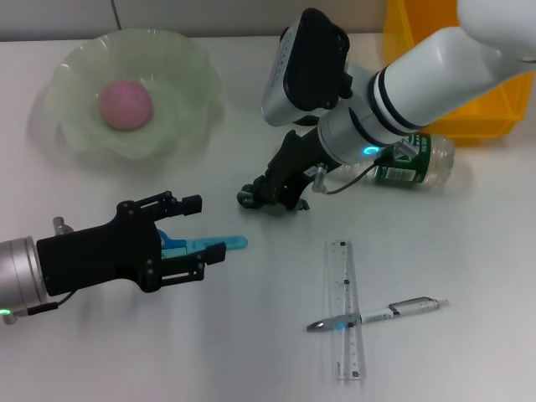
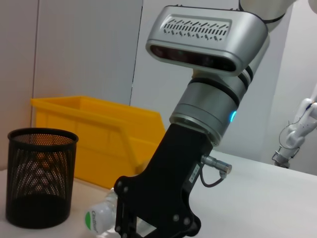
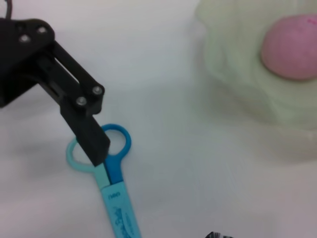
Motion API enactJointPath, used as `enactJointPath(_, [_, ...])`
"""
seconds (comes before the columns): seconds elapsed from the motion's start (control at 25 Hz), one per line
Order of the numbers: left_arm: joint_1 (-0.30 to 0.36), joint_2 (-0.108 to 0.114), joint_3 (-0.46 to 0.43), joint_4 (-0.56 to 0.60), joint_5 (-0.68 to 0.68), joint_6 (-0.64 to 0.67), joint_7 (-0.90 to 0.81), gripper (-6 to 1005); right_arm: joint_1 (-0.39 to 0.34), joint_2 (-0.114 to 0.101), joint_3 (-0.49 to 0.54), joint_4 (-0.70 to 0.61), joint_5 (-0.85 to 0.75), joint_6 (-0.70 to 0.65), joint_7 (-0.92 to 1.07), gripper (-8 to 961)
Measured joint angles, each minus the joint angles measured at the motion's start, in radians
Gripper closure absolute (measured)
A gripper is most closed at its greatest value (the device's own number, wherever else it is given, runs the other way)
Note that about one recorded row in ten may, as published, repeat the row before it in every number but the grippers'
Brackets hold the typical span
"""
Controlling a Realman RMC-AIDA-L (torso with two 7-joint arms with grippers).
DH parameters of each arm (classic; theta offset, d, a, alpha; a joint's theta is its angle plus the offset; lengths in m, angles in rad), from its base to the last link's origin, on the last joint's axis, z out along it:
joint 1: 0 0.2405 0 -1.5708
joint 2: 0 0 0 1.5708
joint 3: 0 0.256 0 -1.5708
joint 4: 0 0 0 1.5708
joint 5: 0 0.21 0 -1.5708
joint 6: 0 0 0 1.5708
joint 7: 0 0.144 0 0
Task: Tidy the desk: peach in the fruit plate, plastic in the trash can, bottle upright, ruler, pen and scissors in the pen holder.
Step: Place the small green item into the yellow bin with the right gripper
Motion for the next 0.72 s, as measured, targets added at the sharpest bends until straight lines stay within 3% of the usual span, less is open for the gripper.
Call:
enactJointPath(0.2, [0.0, -0.007, -0.023, 0.0, 0.0, 0.0, 0.0, 253, -0.044, -0.004, 0.029, -0.056, 0.0, -0.008, 0.001, 954])
enactJointPath(0.36, [0.0, -0.011, -0.053, -0.001, -0.002, 0.01, -0.006, 254, -0.11, -0.006, 0.112, -0.122, 0.002, -0.017, -0.005, 953])
enactJointPath(0.72, [0.004, -0.016, -0.092, -0.002, -0.003, 0.031, -0.008, 256, -0.227, -0.01, 0.142, -0.216, 0.107, -0.017, -0.047, 954])
